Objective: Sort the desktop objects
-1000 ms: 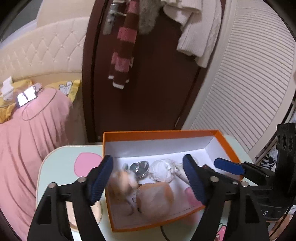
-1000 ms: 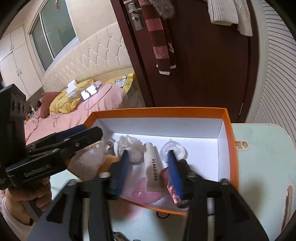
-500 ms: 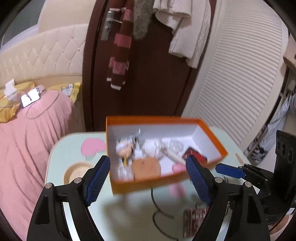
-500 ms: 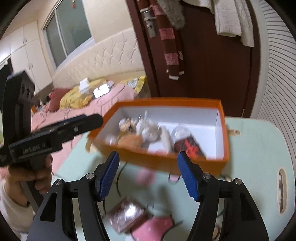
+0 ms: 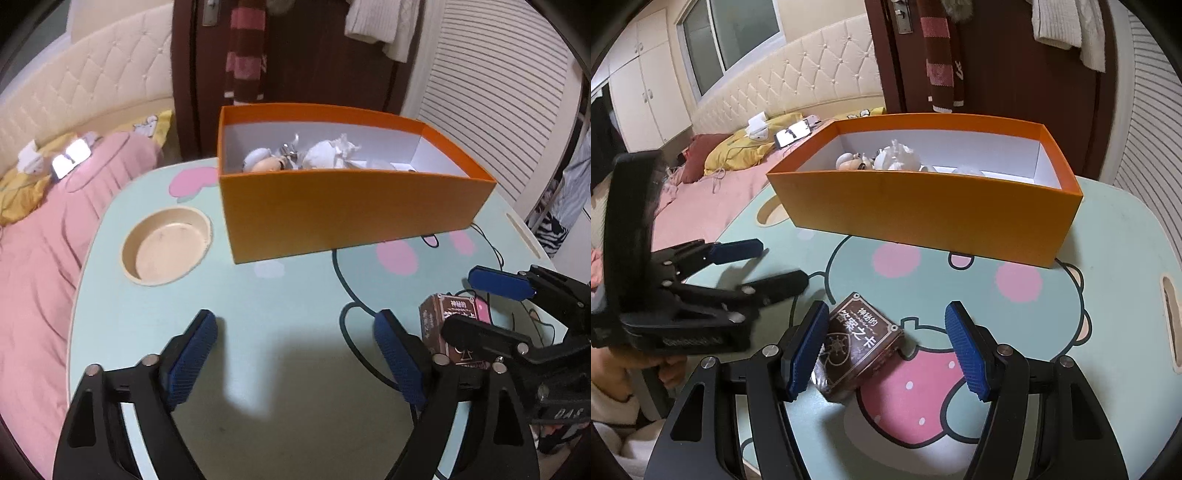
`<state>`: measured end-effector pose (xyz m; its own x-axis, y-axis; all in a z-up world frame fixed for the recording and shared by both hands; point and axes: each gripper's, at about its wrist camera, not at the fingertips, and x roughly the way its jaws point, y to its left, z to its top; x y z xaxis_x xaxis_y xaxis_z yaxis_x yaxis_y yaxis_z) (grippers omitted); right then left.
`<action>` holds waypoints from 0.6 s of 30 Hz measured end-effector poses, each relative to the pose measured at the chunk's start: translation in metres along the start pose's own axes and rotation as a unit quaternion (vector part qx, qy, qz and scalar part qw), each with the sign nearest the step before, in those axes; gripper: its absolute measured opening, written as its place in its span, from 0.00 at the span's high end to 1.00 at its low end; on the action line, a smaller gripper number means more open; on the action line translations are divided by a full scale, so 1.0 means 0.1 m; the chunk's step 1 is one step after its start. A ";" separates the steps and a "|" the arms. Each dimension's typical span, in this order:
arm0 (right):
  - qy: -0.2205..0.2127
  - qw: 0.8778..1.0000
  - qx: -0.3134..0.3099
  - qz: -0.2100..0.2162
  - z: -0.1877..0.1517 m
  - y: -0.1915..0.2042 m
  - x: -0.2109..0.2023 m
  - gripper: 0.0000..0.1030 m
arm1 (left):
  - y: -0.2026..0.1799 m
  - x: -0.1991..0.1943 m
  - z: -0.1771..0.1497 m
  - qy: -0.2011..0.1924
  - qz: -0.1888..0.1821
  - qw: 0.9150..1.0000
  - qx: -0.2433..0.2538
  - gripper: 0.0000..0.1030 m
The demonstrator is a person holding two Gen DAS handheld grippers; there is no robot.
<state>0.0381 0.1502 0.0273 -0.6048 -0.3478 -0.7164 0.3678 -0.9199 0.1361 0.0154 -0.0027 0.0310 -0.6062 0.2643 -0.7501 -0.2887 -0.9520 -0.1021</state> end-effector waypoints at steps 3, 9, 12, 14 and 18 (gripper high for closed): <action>-0.002 1.000 -0.010 0.002 -0.02 0.05 0.02 0.36 | -0.01 0.02 0.00 0.003 0.008 1.000 0.003 0.05; -0.004 1.000 -0.015 0.006 -0.03 0.04 0.04 0.36 | 0.00 0.04 0.01 0.005 0.031 1.000 -0.001 0.01; -0.002 1.000 -0.020 0.010 -0.04 0.06 0.04 0.36 | 0.14 0.01 0.00 -0.001 0.050 0.998 -0.040 0.01; -0.002 1.000 -0.029 0.009 -0.05 0.10 0.04 0.36 | 0.20 0.00 0.00 -0.002 0.062 0.997 -0.055 0.01; 0.017 0.998 -0.056 0.002 -0.08 0.22 0.14 0.36 | 0.16 0.07 0.00 0.012 0.087 0.995 -0.037 0.01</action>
<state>0.0433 0.1260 0.0144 -0.5798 -0.3434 -0.7389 0.4481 -0.8918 0.0628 0.0068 -0.0164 0.0244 -0.6244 0.0920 -0.7757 -0.1249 -0.9920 -0.0171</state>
